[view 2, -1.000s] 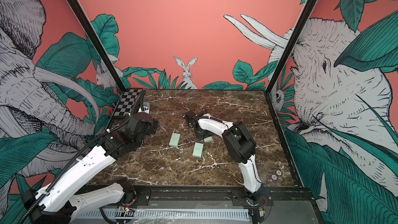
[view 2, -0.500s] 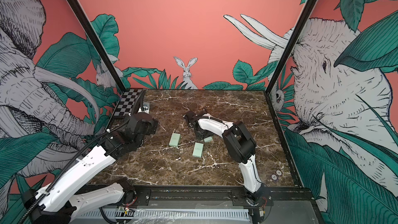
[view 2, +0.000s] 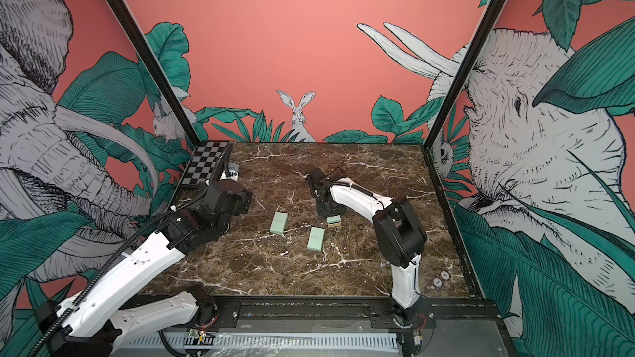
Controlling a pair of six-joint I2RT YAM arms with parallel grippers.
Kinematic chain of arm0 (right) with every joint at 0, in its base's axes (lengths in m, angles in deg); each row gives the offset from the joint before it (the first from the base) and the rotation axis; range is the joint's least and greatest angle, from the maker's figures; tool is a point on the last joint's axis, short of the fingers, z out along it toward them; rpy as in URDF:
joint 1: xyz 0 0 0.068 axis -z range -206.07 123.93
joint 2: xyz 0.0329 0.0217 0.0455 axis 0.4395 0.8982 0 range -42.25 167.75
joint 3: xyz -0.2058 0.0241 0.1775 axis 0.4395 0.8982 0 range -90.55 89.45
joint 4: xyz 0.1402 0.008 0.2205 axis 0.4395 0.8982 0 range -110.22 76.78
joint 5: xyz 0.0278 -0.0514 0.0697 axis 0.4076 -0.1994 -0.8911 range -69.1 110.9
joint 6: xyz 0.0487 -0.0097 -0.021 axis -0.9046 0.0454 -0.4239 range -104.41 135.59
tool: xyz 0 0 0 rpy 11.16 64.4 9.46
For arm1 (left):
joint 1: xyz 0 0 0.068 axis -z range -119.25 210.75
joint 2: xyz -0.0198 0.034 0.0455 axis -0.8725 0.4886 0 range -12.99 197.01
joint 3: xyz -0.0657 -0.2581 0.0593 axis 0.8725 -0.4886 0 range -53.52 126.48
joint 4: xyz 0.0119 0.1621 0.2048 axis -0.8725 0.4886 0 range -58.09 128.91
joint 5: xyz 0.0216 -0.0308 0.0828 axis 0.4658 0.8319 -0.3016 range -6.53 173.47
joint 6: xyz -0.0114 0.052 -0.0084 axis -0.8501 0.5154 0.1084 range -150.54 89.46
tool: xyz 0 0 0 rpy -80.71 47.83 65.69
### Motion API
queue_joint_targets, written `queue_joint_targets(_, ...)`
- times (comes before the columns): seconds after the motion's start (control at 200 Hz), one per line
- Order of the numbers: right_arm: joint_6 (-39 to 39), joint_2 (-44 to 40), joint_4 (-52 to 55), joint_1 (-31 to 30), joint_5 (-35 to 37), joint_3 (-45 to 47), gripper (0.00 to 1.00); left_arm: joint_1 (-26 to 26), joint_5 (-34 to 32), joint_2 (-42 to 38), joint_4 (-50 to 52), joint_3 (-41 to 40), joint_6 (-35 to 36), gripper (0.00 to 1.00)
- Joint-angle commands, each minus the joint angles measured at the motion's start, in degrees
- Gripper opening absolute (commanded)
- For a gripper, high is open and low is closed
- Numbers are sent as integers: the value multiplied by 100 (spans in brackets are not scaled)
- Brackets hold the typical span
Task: Take the rings out of the lift-off lid box
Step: Pick up the lid from the jewelry box.
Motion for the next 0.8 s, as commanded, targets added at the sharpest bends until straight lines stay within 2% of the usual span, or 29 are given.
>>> queue_joint_targets(0.0,-5,-140,-3,56,-313,110,48,35,-122,-23,122,-6,2,99)
queue_joint_targets(0.405,287,-64,86,257,-758,58,48,50,-140,30,123,-6,10,99)
queue_joint_targets(0.795,580,51,-25,339,-830,14,48,46,-132,45,113,-6,12,99)
